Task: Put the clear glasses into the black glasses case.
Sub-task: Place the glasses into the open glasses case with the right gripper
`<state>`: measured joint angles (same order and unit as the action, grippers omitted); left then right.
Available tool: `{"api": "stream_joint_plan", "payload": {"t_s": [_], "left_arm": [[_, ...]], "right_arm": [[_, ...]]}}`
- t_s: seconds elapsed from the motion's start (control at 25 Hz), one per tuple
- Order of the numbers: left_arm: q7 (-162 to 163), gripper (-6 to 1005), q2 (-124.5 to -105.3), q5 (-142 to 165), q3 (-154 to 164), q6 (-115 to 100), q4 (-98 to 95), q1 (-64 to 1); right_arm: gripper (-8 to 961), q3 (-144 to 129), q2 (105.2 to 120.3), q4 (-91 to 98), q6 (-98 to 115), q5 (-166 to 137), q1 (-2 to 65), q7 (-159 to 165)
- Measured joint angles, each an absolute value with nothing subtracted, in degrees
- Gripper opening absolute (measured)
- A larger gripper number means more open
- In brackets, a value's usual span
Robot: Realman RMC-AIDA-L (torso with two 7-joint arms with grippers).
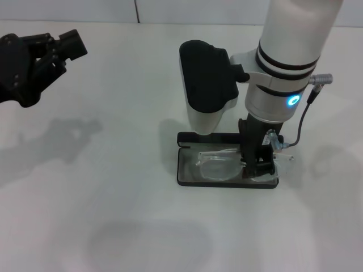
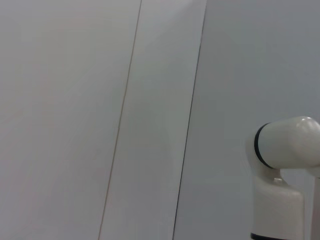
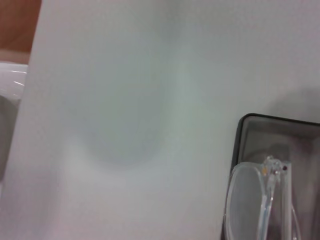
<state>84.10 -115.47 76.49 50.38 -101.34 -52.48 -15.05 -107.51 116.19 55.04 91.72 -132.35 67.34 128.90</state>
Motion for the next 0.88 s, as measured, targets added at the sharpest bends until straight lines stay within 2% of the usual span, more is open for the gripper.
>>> {"api": "stream_joint_plan", "payload": {"t_s": [0.88], "left_arm": [[83.6,64,-115.77,76.8,50.4,-101.0,-51.4,-15.2]], "right_arm": [[120,-108.3,116.19,51.8,88.5,-132.4,68.0,126.2]]}}
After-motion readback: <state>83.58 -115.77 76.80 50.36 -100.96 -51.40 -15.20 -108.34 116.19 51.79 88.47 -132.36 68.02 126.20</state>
